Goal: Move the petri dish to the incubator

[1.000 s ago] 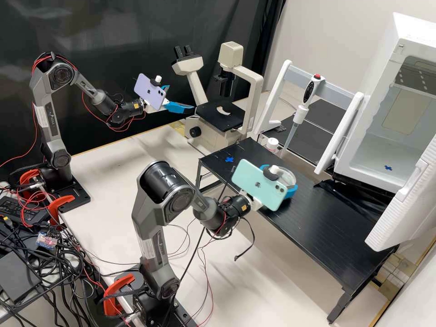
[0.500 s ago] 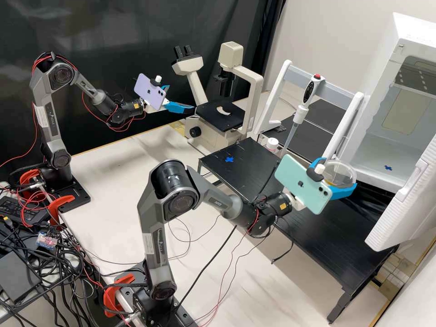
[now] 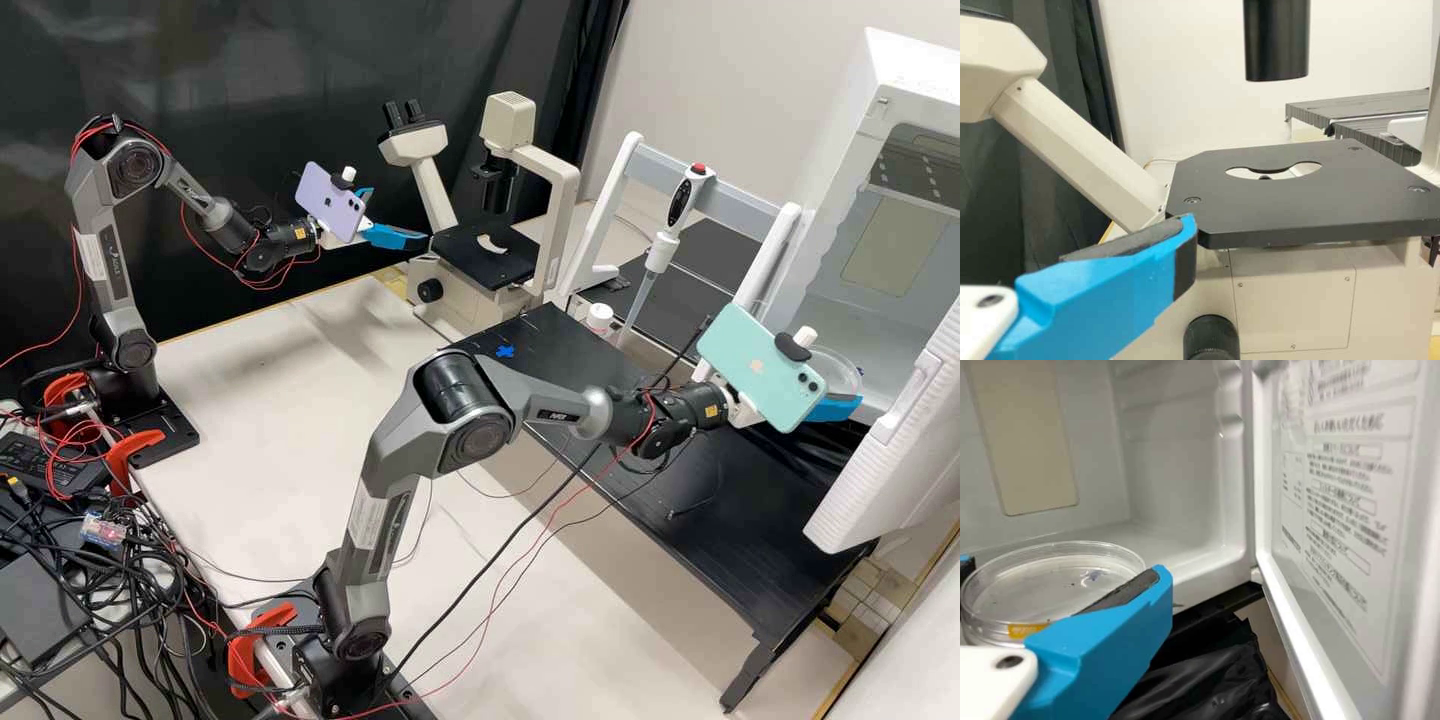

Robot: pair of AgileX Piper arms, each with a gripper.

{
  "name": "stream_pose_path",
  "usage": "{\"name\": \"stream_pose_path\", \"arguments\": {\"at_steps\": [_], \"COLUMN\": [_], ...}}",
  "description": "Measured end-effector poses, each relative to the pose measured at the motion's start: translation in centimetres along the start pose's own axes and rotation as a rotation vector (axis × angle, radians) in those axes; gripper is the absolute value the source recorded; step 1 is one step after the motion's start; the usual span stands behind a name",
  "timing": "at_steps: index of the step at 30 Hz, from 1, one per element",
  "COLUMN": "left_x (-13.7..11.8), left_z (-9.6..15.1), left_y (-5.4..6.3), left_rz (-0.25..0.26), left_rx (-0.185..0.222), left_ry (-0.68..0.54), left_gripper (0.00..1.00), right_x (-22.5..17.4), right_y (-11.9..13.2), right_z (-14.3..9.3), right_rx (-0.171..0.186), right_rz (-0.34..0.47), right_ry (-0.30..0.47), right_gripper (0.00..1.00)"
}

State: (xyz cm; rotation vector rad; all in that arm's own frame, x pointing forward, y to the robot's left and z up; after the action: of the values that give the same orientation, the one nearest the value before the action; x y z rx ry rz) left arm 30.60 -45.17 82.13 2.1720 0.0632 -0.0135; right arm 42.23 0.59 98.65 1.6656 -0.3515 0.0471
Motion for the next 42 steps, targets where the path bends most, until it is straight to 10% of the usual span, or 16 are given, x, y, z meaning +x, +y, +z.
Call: {"name": "stream_pose_path", "arguments": {"at_steps": [13,35,36,42], "left_x": [0.0,0.0,0.0,0.0], "left_z": [0.0,0.0,0.0,0.0], "left_y": [0.0,0.0,0.0,0.0], "left_rz": [0.0,0.0,0.0,0.0], "left_rx": [0.0,0.0,0.0,0.0], "left_ry": [0.0,0.0,0.0,0.0], "left_gripper": [1.0,1.0,1.0,1.0], "right_x": [4.8,10.9,11.0,11.5], "right_y": [-0.9,-4.5,-4.6,-5.2], "right_z": [-0.1,-0.6,-0.4,0.0], "right_rx": [-0.001,-0.107,-0.114,-0.134], "right_rz": [-0.037,-0.04,-0.043,-0.067], "right_ry": [-0.052,-0.111,-0.118,-0.122], "right_gripper": [0.0,0.0,1.0,1.0]}}
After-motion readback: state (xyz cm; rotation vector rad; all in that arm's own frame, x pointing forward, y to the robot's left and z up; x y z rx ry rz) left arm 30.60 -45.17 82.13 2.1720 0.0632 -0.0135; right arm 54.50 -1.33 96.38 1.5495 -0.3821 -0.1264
